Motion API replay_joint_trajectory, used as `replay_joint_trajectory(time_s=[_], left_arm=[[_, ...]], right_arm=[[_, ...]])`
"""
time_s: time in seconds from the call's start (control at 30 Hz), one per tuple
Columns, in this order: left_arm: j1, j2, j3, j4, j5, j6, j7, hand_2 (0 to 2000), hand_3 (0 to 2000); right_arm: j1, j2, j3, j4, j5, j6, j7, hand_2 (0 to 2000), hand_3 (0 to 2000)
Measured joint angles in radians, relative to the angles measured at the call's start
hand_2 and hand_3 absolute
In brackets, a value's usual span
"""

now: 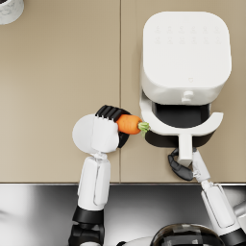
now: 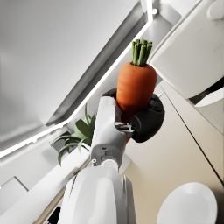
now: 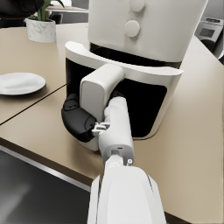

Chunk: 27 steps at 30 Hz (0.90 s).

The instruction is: Pick up the carrot and place it into the air fryer

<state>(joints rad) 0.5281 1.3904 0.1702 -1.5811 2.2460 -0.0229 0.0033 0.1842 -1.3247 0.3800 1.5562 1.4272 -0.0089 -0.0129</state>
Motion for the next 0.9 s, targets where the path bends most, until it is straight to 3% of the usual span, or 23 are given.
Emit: replay_joint_trajectory(time_s=[0.1, 0.3, 0.5, 0.53, 0.83, 0.87, 0.9], left_arm=[[0.058, 0.029, 0.042, 0.049, 0.0, 0.0, 0.0, 2000, 2000], [0.188, 0.099, 0.147, 0.166, 0.0, 0.0, 0.0, 2000, 2000], [0.267, 0.155, 0.268, 0.272, 0.0, 0.001, 0.0, 2000, 2000], [0.321, 0.107, 0.391, 0.292, -0.001, 0.003, -0.001, 2000, 2000], [0.327, 0.142, 0.487, 0.43, 0.001, 0.004, 0.0, 2000, 2000], [0.324, 0.144, 0.49, 0.444, 0.001, 0.003, 0.0, 639, 1673], [0.322, 0.147, 0.492, 0.451, 0.001, -0.009, 0.0, 0, 1347]], right_arm=[[-0.09, 0.078, 0.009, 0.123, 0.001, 0.065, 0.007, 2000, 2000], [-0.2, 0.215, 0.045, 0.278, 0.001, 0.092, 0.008, 2000, 2000], [-0.213, 0.237, 0.049, 0.299, 0.001, 0.1, 0.005, 2000, 2000], [-0.214, 0.238, 0.05, 0.299, 0.001, 0.099, 0.005, 2000, 2000], [-0.214, 0.24, 0.051, 0.301, 0.001, 0.097, 0.004, 2000, 2000], [-0.214, 0.24, 0.051, 0.301, 0.001, 0.097, 0.004, 2000, 2000], [-0.215, 0.24, 0.051, 0.301, 0.001, 0.098, 0.004, 2000, 2000]])
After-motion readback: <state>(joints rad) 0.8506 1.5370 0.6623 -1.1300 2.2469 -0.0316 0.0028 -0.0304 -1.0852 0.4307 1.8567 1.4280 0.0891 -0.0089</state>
